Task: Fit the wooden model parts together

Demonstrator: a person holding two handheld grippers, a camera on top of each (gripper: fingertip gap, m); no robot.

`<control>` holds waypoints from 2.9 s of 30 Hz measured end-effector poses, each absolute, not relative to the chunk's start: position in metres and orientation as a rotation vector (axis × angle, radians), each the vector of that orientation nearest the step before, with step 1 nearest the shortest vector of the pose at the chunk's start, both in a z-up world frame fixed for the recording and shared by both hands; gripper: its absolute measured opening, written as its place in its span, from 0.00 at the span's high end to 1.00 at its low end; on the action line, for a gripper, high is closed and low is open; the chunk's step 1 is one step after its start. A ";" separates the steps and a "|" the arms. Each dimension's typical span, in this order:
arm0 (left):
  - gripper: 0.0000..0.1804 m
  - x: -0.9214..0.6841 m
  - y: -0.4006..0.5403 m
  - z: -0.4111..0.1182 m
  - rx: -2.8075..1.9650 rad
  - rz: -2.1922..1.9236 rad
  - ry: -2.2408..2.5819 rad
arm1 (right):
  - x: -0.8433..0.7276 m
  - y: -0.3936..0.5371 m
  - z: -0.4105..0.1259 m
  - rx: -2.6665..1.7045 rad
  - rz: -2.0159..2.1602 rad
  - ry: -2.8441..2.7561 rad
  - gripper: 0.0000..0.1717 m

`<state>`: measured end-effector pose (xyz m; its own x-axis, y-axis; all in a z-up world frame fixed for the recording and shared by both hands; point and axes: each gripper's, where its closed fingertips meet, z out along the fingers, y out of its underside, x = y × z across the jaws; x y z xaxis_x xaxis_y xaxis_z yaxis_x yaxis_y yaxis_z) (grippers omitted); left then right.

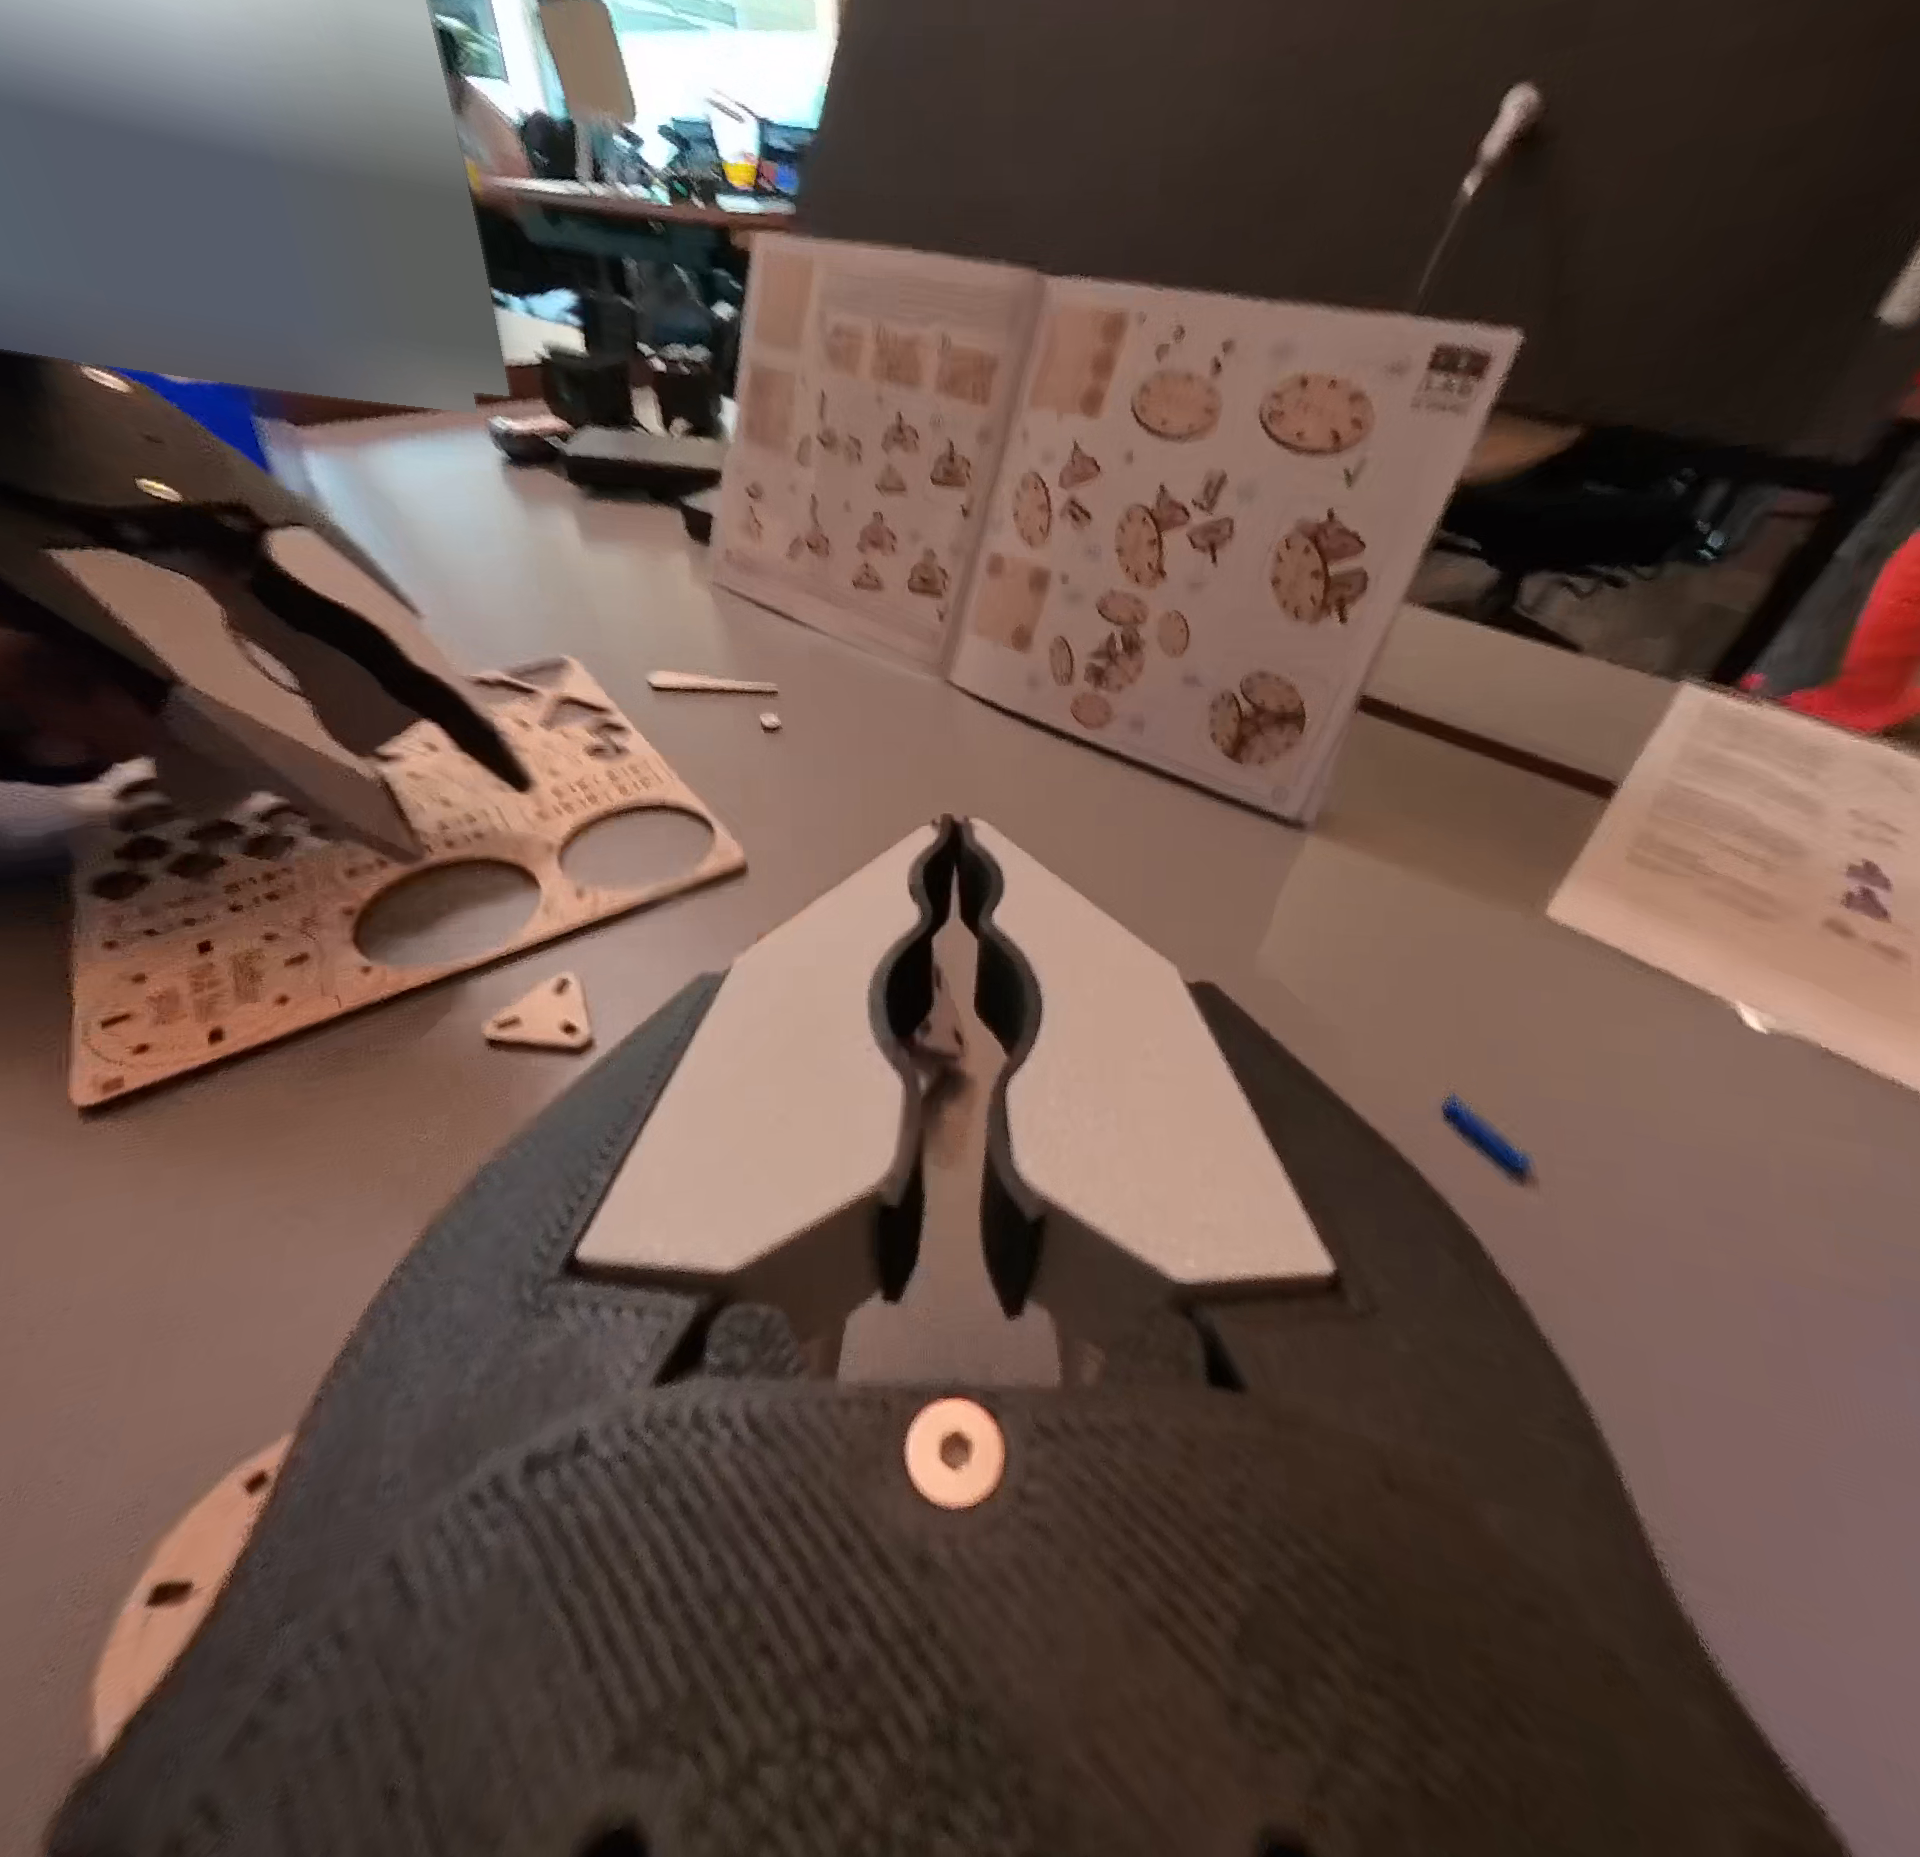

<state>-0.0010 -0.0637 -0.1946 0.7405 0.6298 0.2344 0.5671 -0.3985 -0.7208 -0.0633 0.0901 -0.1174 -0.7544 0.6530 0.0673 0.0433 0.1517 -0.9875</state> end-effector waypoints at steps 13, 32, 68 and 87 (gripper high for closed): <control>0.87 -0.090 -0.017 -0.154 -1.941 0.150 -0.778 | -0.120 0.011 -0.079 -0.249 1.766 -2.021 1.00; 0.83 -0.118 -0.069 -0.195 -2.085 0.465 -0.879 | -0.143 0.037 -0.126 -0.484 1.804 -2.098 1.00; 1.00 -0.233 -0.040 -0.015 -2.728 1.832 -0.382 | -0.171 0.071 -0.126 -0.638 1.752 -2.029 1.00; 1.00 -0.145 -0.007 -0.130 -2.316 0.969 -0.577 | -0.166 0.064 -0.130 -0.572 1.707 -2.056 1.00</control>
<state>-0.1446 -0.0074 -0.1297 0.6467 0.5729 -0.5035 0.1699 -0.7518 -0.6372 -0.1657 0.0635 -0.1298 -0.8336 0.5502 0.0488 0.0534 0.1682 -0.9843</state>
